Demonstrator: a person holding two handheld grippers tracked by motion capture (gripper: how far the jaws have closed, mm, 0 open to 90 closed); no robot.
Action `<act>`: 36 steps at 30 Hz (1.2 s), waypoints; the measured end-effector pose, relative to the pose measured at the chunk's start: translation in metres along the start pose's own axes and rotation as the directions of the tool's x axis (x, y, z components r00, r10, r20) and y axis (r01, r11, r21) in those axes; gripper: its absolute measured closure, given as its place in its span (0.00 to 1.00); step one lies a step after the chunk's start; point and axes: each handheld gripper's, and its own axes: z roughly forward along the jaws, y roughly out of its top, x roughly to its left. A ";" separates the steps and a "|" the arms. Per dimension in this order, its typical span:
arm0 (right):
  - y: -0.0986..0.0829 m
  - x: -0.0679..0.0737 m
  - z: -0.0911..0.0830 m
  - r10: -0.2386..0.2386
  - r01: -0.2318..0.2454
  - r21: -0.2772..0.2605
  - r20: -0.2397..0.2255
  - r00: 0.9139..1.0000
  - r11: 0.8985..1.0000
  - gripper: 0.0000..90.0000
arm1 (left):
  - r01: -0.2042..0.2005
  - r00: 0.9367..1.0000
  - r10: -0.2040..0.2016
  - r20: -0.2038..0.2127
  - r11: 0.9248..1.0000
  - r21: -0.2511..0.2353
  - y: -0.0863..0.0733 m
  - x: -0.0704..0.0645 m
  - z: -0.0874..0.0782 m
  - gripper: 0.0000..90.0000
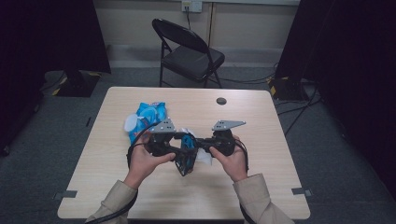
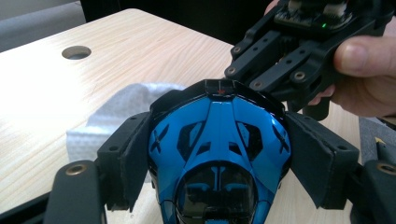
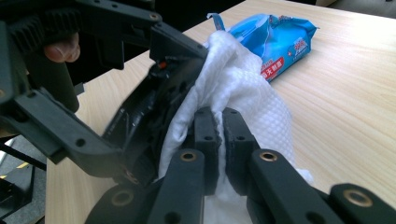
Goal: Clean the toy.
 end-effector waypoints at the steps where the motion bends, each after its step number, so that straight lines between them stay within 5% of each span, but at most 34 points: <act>1: -0.001 0.000 0.001 0.002 -0.002 -0.002 -0.001 1.000 1.000 0.96 | 0.000 1.000 0.000 -0.001 1.000 0.001 0.000 0.000 0.000 0.29; 36: -0.033 0.004 0.023 0.013 -0.013 0.070 -0.007 1.000 0.997 0.96 | 0.005 1.000 -0.005 -0.004 1.000 -0.009 0.002 -0.001 -0.003 0.29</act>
